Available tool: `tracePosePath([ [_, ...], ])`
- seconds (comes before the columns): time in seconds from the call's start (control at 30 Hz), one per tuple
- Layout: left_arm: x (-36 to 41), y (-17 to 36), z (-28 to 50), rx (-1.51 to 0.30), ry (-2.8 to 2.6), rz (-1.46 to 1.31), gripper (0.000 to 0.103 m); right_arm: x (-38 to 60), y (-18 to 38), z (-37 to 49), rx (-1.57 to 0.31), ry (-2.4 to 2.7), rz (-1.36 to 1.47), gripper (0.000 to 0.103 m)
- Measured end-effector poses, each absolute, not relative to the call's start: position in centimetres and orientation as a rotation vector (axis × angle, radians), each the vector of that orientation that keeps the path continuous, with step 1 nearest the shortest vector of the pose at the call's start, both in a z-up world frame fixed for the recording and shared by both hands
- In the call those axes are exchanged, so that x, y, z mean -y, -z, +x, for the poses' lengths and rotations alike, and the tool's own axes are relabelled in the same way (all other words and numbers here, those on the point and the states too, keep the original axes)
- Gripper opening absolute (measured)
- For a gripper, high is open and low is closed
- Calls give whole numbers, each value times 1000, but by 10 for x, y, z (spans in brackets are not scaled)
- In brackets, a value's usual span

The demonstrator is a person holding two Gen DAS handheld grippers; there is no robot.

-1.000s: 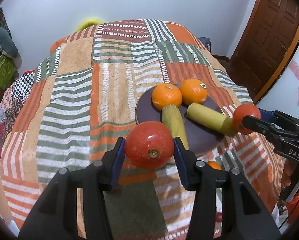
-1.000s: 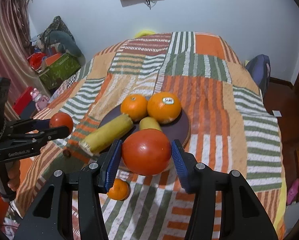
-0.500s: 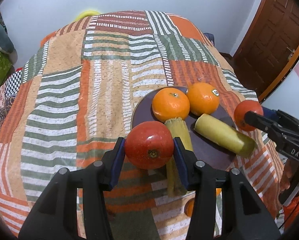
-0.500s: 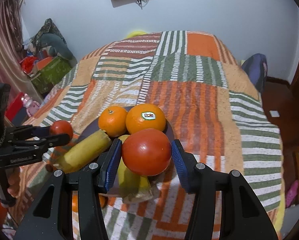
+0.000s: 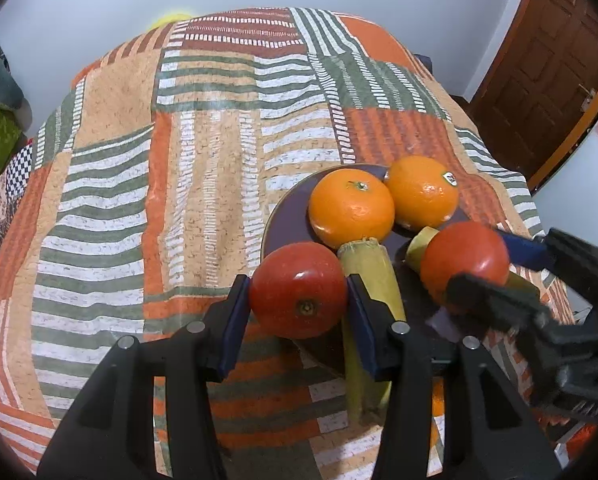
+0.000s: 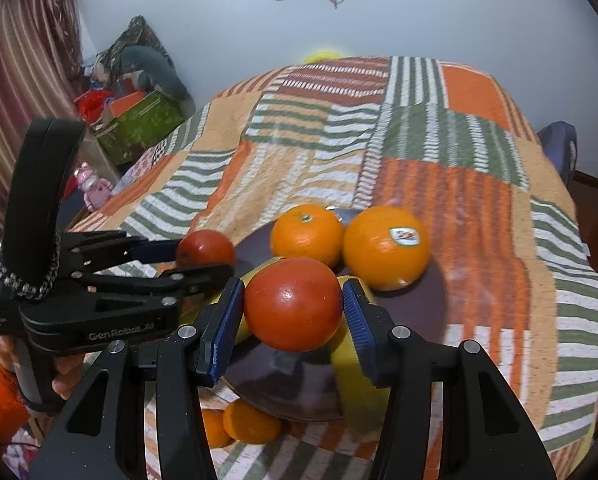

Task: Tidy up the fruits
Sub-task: 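Lower the tomato onto the plate with the left tool while the right tool places its tomato, then open both tools and withdraw them from the plate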

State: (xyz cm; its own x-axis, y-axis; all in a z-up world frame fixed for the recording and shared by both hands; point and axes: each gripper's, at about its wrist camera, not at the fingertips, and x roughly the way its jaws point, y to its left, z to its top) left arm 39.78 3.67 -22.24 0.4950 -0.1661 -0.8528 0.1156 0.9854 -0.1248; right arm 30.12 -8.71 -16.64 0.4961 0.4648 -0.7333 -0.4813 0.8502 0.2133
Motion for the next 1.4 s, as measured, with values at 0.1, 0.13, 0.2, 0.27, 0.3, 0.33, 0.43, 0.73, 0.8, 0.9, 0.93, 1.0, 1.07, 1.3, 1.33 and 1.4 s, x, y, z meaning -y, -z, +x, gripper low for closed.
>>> tracePosePath([
  [0.1, -42, 227, 404, -1055, 177, -91, 48, 82, 173, 304, -897, -582, -30, 47],
  [0.13, -42, 228, 405, -1059, 179, -93, 48, 81, 175, 305, -901, -579, -31, 47],
  [0.2, -41, 231, 408, -1064, 177, -90, 48, 81, 178, 307, -907, -577, -25, 47],
  [0.27, -40, 235, 410, -1069, 168, -77, 48, 83, 180, 309, -906, -577, -8, 48],
  [0.3, -39, 236, 410, -1064, 166, -73, 48, 85, 180, 310, -906, -581, 0, 48],
  [0.33, -39, 237, 411, -1061, 166, -71, 48, 85, 180, 311, -908, -584, 5, 48],
  [0.43, -37, 237, 413, -1060, 160, -65, 48, 86, 180, 312, -911, -586, 11, 48],
  [0.73, -45, 239, 414, -1069, 142, -87, 61, 86, 177, 310, -904, -577, 8, 53],
  [0.8, -46, 239, 413, -1075, 144, -98, 61, 88, 175, 309, -891, -568, 9, 57],
  [0.9, -47, 238, 411, -1076, 144, -103, 61, 91, 173, 309, -885, -564, 15, 57],
  [0.93, -47, 236, 409, -1075, 149, -104, 61, 92, 172, 308, -885, -563, 19, 57],
  [1.0, -46, 233, 406, -1070, 156, -106, 65, 93, 171, 308, -886, -561, 21, 57],
  [1.07, -47, 228, 402, -1060, 164, -111, 67, 94, 170, 308, -885, -560, 21, 57],
  [1.3, -41, 210, 383, -1037, 185, -90, 68, 95, 163, 301, -873, -558, 18, 57],
  [1.33, -41, 208, 382, -1035, 185, -90, 68, 96, 162, 299, -873, -558, 19, 57],
  [1.4, -42, 202, 374, -1026, 183, -89, 68, 96, 160, 296, -869, -555, 15, 57],
])
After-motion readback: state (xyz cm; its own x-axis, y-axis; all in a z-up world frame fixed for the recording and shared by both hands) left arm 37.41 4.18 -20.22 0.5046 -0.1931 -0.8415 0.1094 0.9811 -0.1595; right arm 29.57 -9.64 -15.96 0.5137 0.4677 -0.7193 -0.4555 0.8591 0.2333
